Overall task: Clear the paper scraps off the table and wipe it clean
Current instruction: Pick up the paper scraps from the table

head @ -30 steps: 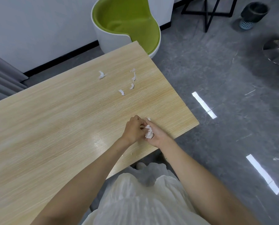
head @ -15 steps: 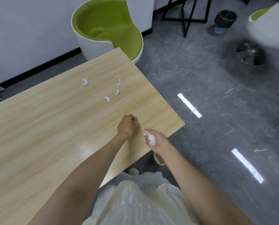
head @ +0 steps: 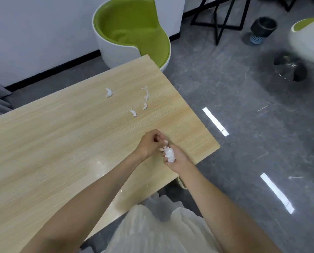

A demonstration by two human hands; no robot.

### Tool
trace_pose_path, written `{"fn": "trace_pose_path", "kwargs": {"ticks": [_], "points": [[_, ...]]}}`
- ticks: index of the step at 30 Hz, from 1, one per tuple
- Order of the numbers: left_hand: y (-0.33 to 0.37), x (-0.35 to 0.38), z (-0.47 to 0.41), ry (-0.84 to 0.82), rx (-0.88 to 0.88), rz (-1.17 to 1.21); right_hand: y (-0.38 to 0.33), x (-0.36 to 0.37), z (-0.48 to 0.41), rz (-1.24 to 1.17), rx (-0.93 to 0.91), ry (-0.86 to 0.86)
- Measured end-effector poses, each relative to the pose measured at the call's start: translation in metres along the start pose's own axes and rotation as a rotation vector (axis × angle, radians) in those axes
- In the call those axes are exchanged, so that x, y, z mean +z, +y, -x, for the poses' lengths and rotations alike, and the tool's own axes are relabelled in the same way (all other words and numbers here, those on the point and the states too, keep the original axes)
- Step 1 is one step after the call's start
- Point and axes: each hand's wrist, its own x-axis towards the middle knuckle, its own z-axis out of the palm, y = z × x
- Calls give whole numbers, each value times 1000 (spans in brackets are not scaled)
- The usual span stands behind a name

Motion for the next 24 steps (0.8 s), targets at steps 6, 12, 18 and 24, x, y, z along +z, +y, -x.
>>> {"fn": "trace_pose_path", "kwargs": {"ticks": [6, 12, 18, 24], "points": [[-6, -37, 14, -23, 47, -265, 10, 55, -2, 82, 36, -50], [-7, -75, 4, 38, 42, -166, 3, 81, -19, 215, 44, -102], [-19, -136, -55, 307, -102, -64, -27, 96, -56, 350, 117, -119], [-31, -191, -133, 622, -277, -158, -69, 116, -84, 413, 145, -173]]}}
